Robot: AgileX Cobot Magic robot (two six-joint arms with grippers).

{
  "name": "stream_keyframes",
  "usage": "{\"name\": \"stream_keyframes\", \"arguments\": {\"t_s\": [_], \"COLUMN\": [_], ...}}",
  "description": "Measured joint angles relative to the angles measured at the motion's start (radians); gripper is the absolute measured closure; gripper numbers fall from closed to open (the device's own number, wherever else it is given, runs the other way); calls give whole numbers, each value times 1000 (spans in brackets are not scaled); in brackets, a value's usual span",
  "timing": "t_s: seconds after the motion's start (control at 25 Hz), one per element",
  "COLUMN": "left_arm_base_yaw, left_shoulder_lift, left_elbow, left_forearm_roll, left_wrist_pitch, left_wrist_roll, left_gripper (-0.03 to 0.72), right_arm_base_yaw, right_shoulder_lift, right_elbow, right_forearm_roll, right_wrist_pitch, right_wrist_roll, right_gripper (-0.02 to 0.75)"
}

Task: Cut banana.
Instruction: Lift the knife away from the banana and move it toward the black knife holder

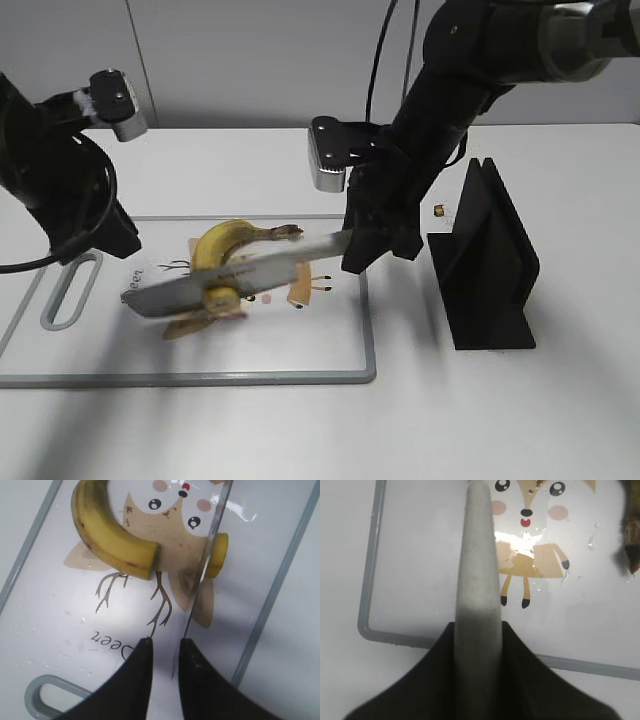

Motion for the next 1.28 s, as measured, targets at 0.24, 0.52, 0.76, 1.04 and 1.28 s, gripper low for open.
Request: {"name": "stream_keyframes", "arguments": {"t_s": [0.24,0.52,0.76,1.04,1.28], "left_arm_base_yaw": [1,1,25,160,242], "left_shoulder_lift": [-31,-130,-234,-339,-414], "left_elbow": [0,0,0,-30,-59], "left_forearm_roll": [-1,-1,0,94,237], "left_wrist_pitch": [-7,-23,-114,-94,25], "left_wrist_roll": [-1,-9,-199,-536,-846], "left_gripper": [308,287,268,131,105], "right_arm_base_yaw": [-1,-1,-1,-1,-1], "right_shoulder_lift": [0,-40,-132,-223,-299], "right_elbow": [1,1,1,1,1], "right_forearm_roll": [-4,18,37,37,38], "right_wrist_pitch": [4,17,50,55,65], "right_wrist_roll": [-12,-14,13,190,364], "right_gripper": [577,577,577,577,577]}}
